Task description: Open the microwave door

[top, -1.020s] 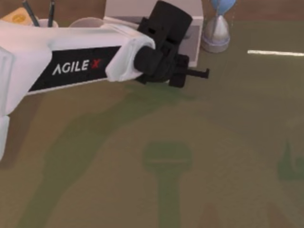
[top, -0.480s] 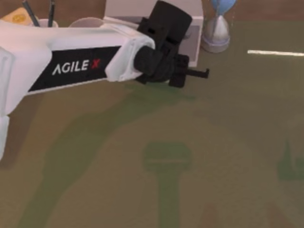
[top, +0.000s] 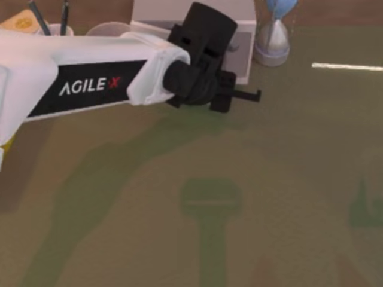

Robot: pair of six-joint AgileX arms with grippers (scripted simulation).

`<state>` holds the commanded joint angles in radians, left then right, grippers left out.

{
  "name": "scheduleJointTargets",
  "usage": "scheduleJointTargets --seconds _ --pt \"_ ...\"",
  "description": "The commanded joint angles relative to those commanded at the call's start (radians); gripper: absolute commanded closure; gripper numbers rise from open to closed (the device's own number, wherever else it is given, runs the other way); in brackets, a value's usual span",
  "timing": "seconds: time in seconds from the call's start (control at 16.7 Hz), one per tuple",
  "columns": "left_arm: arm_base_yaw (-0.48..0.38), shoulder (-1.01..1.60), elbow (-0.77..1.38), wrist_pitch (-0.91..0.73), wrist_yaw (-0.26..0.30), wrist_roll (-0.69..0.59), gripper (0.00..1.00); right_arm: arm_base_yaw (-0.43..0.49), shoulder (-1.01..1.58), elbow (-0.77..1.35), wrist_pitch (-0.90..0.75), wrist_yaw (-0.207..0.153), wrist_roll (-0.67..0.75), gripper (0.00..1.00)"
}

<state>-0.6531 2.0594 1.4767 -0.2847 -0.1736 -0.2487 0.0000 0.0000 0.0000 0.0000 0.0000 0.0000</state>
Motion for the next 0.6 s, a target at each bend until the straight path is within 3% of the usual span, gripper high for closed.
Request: scheduleJointTargets --seconds 0.6 --pt "0.003 -0.003 -0.011 0.002 0.004 0.008 1.00 0.000 0.000 0.000 0.000 0.000 0.000 0.00"
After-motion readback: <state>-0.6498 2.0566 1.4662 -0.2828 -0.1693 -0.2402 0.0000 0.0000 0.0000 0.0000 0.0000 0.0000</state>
